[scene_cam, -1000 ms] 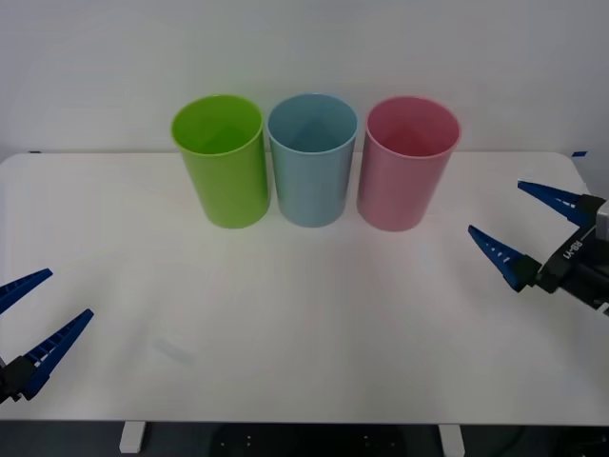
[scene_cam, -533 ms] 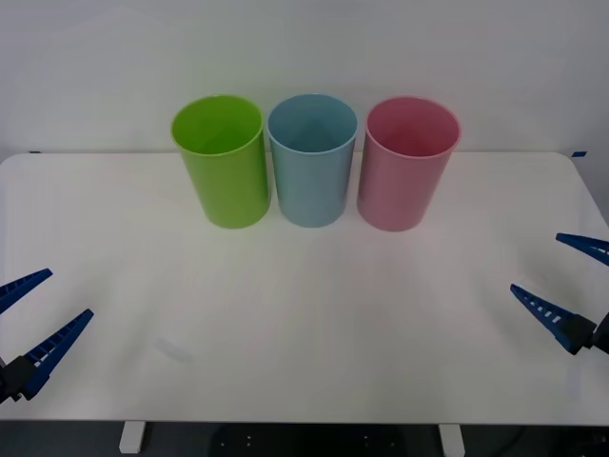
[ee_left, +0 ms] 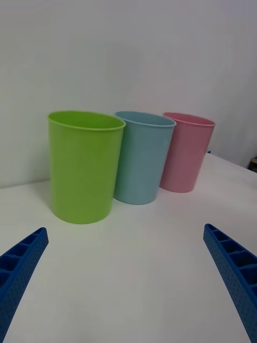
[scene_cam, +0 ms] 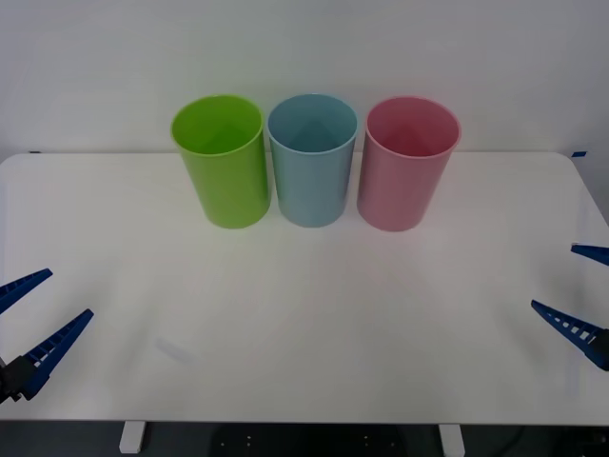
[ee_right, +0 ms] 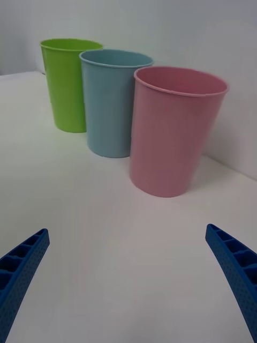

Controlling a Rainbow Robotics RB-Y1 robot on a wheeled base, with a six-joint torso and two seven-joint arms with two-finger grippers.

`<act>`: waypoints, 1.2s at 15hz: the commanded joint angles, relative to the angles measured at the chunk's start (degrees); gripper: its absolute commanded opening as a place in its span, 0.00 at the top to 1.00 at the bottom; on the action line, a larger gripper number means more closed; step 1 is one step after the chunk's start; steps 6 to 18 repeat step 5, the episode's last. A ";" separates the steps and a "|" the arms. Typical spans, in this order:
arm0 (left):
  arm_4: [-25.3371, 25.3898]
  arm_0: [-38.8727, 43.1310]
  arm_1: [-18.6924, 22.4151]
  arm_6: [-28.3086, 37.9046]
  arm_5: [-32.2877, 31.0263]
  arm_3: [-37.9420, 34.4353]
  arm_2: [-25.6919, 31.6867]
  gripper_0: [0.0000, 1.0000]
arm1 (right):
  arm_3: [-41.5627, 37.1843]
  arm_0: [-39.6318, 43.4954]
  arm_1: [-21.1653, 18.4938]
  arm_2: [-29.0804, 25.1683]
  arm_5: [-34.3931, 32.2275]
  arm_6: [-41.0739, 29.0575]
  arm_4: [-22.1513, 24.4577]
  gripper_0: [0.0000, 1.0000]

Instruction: Grasp the object on the table and drop it into the matching bin: aluminum can to the light blue bin, PET bottle to the pink bin.

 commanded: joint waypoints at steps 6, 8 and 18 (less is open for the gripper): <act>0.00 0.00 0.00 0.00 0.00 0.00 0.00 0.00 | 0.04 0.46 0.08 0.71 0.26 -0.92 -0.53 0.00; 0.00 0.00 0.00 0.00 0.00 0.00 0.00 0.00 | 0.04 0.46 0.08 0.71 0.26 -0.92 -0.53 0.00; 0.00 0.00 0.00 0.00 0.00 0.00 0.00 0.00 | 0.04 0.46 0.08 0.71 0.26 -0.92 -0.53 0.00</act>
